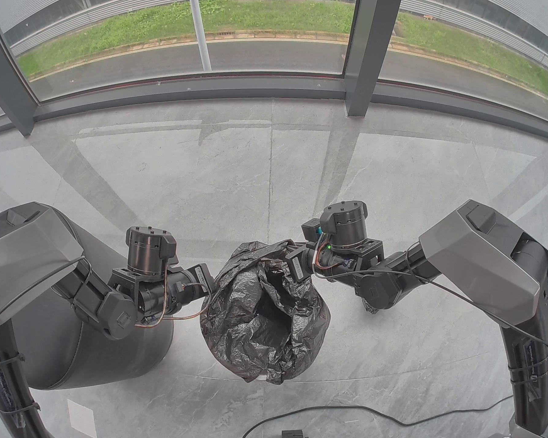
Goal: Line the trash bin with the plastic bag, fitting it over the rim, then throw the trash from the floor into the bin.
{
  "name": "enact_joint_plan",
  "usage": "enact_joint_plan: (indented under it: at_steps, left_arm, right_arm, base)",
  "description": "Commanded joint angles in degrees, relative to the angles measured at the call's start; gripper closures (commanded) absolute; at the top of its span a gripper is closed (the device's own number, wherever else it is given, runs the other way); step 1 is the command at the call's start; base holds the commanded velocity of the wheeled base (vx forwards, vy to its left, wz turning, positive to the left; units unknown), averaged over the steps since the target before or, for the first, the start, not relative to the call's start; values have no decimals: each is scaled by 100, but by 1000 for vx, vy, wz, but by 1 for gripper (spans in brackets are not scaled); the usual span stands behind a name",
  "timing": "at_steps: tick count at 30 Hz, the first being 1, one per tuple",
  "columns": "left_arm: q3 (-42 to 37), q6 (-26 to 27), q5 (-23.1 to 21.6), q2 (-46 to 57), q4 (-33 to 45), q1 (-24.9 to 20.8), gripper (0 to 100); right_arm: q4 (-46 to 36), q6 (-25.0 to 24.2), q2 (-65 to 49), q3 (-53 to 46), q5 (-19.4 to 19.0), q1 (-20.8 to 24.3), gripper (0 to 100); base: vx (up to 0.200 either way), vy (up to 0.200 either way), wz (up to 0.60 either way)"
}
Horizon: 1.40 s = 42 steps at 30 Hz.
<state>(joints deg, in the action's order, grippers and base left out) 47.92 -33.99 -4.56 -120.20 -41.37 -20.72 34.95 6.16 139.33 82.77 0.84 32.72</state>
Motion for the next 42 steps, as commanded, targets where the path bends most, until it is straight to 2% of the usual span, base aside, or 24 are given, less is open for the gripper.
enact_joint_plan:
  at_steps: [1,8,9,19,23,25,26,34,42]
  left_arm:
    - [-2,-3,-1,14,-2,-11,100]
    - [-2,-3,-1,14,-2,-11,100]
    - [-2,-3,-1,14,-2,-11,100]
    - [7,-3,-1,-4,-2,-28,100]
    - [-2,-20,-1,-4,-2,-28,100]
    - [-2,-20,-1,-4,-2,-28,100]
    - [-2,-20,-1,5,-2,-28,100]
    - [-2,-20,-1,5,-2,-28,100]
    - [-2,-11,-1,-4,-2,-37,100]
  right_arm:
    - [3,0,-2,2,4,-2,0]
    - [73,-36,-72,-24,65,6,0]
    - [346,-36,-90,-60,83,6,0]
    - [566,-36,-890,-851,65,252,0]
    - [574,-62,-1435,-1730,13,560,0]
    - [574,-62,-1435,-1730,13,560,0]
    - [583,-62,-1505,-2160,74,622,0]
    - [1119,-97,-1452,-2811,83,542,0]
    - [1146,-53,-1373,-2881,83,129,0]
  base:
    - [0,0,0]
    - [0,0,0]
    - [0,0,0]
    - [0,0,0]
    - [0,0,0]
    - [0,0,0]
    - [0,0,0]
    - [0,0,0]
    - [0,0,0]
